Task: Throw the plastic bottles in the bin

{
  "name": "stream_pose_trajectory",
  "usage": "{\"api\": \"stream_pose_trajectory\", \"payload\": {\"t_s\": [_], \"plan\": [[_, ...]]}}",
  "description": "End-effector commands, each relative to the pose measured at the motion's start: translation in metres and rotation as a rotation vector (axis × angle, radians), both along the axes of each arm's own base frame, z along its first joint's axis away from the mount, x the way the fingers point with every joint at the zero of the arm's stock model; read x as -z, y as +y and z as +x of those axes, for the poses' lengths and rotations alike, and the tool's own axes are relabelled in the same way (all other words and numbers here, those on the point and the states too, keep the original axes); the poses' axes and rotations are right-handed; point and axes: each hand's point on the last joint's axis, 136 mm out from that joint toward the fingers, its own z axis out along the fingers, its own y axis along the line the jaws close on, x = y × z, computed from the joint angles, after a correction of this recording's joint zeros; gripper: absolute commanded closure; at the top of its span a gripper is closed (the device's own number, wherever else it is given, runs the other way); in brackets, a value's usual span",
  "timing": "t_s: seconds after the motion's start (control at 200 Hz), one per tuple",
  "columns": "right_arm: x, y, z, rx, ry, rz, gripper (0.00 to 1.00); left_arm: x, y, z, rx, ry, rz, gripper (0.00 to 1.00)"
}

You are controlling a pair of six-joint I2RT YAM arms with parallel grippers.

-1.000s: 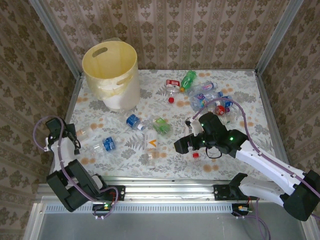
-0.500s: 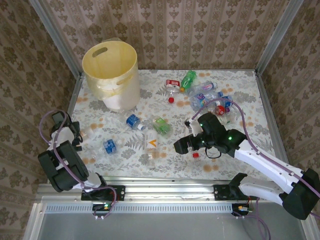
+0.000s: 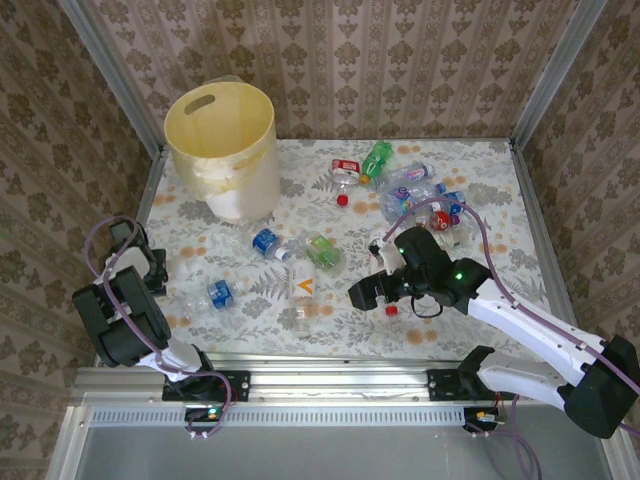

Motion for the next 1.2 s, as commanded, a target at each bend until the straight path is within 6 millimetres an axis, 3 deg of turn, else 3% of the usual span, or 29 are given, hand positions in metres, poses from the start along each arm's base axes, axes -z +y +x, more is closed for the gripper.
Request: {"api": "stream_pose_trajectory", "payload": {"t_s": [0.0,0.275,0.455,0.905,1.195], "plan": [[0.005,-0.004,-0.006,-0.011,0.015,-0.015,0.00,-0.005,-0.006,0.010,0.081,-0.004,0.015,0.33],[0.004,-0.006,-0.003,0.000,0.004,-0.022,0.00,0.003,-0.028,0.016,0.211,-0.049,0.022,0.48],[0.008,-0.010,-0.007,0.008,0.022,-0.041,0.00,-0.001,-0.040,0.018,0.302,-0.072,0.047,0.49],[0.004,-0.014,-0.005,0.035,0.006,-0.044,0.00,-0.046,-0.064,0.033,0.532,-0.176,0.176,0.55],[0.002,-0.022,-0.004,0.064,-0.022,-0.055,0.00,-0.104,-0.073,0.032,0.621,-0.334,0.318,0.57]]}}
